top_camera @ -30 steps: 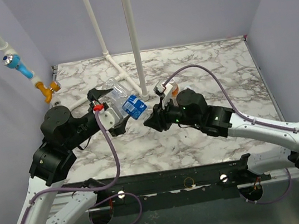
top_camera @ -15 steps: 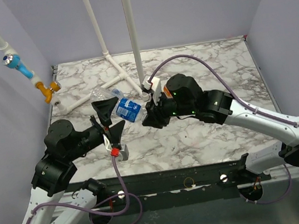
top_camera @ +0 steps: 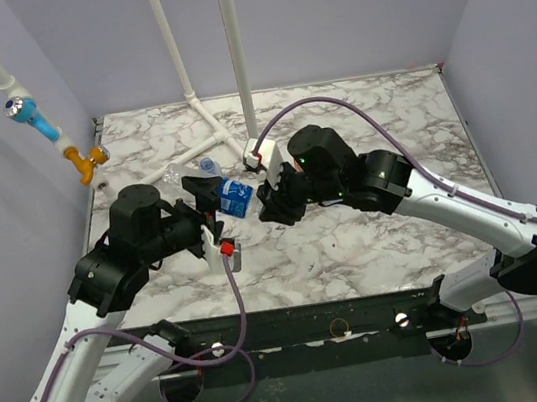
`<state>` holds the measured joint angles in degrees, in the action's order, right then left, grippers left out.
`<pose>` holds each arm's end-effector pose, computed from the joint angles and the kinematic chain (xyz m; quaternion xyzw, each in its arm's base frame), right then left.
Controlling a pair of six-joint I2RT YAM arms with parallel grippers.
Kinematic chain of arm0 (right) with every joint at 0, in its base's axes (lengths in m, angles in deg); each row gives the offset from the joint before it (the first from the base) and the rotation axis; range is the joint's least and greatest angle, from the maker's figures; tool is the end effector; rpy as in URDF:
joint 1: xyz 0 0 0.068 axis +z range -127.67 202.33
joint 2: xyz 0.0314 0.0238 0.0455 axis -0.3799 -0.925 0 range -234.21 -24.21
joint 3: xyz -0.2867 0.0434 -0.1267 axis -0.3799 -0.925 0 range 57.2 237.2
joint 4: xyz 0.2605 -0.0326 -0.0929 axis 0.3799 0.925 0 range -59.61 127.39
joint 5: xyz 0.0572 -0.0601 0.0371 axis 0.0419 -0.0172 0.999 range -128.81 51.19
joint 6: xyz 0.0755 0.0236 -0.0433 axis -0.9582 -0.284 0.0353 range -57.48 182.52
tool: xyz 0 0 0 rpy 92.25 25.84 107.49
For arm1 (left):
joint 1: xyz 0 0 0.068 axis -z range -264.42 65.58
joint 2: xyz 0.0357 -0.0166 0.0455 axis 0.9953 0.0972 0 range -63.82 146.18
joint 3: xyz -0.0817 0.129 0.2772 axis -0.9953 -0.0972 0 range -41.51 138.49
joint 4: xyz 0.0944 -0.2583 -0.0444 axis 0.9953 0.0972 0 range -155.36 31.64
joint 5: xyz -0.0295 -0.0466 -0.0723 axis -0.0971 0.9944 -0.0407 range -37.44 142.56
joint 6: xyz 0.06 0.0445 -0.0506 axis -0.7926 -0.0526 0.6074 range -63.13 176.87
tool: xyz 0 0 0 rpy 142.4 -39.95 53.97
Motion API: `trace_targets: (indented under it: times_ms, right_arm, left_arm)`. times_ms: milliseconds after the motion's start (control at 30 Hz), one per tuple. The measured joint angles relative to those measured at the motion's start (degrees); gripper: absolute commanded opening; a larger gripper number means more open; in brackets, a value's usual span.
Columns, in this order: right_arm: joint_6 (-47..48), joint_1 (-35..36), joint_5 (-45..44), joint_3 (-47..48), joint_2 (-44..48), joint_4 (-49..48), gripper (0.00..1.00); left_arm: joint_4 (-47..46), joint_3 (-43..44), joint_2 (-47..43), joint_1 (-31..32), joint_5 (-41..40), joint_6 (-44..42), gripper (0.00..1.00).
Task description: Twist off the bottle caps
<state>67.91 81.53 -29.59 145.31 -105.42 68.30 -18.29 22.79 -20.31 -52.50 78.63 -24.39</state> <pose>0.1723 0.3145 0.4309 -0.4970 0.7122 0.2844 0.4060 0.1103 -0.1103 0.4109 0.7563 0.3562 0.0406 0.5473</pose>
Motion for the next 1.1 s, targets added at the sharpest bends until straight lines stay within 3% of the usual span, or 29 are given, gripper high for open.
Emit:
trace_targets:
  times_ms: [133, 367, 633, 667, 733, 767, 1100]
  right_arm:
    - [1.57, 0.37, -0.55, 0.26, -0.68, 1.18, 0.2]
    - [2.82, 0.98, -1.31, 0.26, -1.27, 1.99, 0.19]
    - [3.37, 1.01, -1.44, 0.87, -1.4, 1.92, 0.21]
    - [3.5, 1.01, -1.84, 0.9, -1.4, 1.92, 0.26]
    - [3.74, 0.83, -2.62, 0.9, -1.57, 1.9, 0.56]
    - [4.02, 0.83, -2.8, 0.9, -1.64, 1.9, 0.64]
    - [4.46, 1.22, -8.46, 1.27, 0.66, -8.02, 0.93]
  left_arm:
    - [0.28, 1.49, 2.8, 0.02, -1.18, 0.11, 0.96]
    - [0.28, 1.57, 4.52, 0.02, -2.21, -0.02, 0.84]
    - [0.72, 1.86, 6.64, 0.72, -4.59, -0.83, 0.59]
    - [0.83, 2.12, 7.17, 0.83, -4.79, -0.79, 0.56]
    - [1.09, 2.91, 8.52, 1.14, -5.64, -0.59, 0.5]
    - [1.14, 2.99, 8.74, 1.27, -5.97, -0.52, 0.48]
    - [-0.37, 4.52, 9.38, 2.08, -6.67, 6.4, 0.29]
